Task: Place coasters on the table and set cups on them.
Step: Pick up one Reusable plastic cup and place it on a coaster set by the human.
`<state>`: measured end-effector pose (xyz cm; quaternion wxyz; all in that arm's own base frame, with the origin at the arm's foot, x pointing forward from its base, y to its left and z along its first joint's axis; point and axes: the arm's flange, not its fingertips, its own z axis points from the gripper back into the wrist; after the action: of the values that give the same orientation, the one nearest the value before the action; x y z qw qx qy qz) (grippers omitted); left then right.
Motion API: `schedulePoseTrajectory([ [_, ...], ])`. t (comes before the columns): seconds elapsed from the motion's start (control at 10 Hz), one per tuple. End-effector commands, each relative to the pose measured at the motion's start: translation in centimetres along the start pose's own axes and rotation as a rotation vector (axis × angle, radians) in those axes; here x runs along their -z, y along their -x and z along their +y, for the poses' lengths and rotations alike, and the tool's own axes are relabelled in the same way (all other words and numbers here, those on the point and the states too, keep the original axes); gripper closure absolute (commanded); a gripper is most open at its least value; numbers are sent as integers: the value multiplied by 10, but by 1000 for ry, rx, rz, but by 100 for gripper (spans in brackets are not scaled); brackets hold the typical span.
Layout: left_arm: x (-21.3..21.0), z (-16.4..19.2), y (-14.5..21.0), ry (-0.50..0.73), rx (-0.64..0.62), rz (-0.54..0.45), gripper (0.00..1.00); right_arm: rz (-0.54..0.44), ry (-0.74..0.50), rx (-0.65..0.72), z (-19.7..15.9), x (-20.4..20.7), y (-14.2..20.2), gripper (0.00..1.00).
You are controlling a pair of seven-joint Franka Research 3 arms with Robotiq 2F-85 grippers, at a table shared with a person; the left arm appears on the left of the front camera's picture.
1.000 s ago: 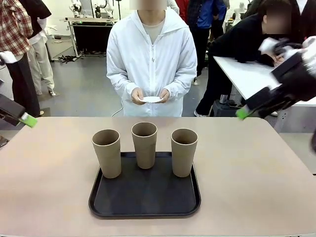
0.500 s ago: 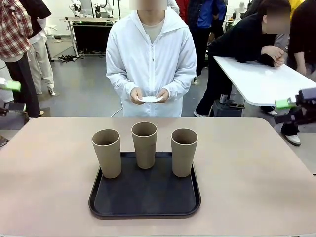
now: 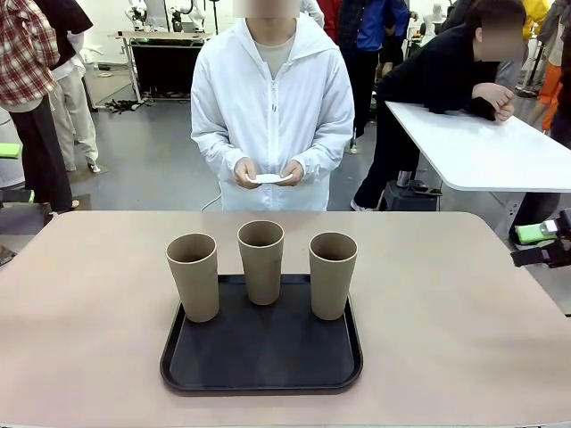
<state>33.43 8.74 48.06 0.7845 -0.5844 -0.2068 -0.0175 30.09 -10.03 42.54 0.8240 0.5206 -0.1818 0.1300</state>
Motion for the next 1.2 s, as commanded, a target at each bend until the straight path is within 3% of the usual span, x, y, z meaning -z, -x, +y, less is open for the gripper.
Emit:
schedulePoseTrajectory([
  [0.0, -6, -6, -2, -48, -18, 79, 0, -39, 7, -30, 36, 41, 70, 0],
  [0.4, 6, -6, -3, -118, -36, 238, 0, -34, 20, -28, 40, 42, 66, 0],
  [0.7, -1, -3, -4, -143, -55, 238, 0, -34, 0, -55, 41, 43, 62, 0],
  [0.8, 10, -3, 1, -118, -33, 222, 0, -7, 25, -31, 30, -8, 0, 0],
  [1.1, 10, -3, 1, -118, -33, 222, 0, -7, 25, -31, 30, -8, 0, 0],
])
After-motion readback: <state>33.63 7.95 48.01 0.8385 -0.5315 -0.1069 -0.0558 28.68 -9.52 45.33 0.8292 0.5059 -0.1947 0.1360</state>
